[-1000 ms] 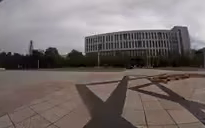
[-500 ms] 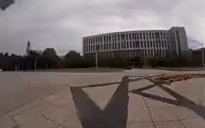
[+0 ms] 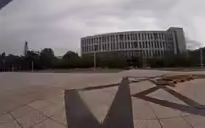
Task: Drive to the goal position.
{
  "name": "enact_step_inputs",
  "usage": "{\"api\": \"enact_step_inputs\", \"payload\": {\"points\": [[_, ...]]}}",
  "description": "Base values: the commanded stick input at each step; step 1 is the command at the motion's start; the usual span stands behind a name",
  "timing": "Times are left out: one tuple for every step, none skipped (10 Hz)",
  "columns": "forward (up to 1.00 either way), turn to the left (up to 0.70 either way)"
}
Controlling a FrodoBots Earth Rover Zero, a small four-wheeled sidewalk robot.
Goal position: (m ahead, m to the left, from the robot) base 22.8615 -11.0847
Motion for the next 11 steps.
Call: {"api": "enact_step_inputs", "payload": {"points": [[0.70,0.00],[0.70,0.00],[0.70,0.00],[0.70,0.00],[0.70,0.00],[0.70,0.00],[0.70,0.00],[0.70,0.00],[0.70,0.00],[0.70,0.00],[0.70,0.00]]}}
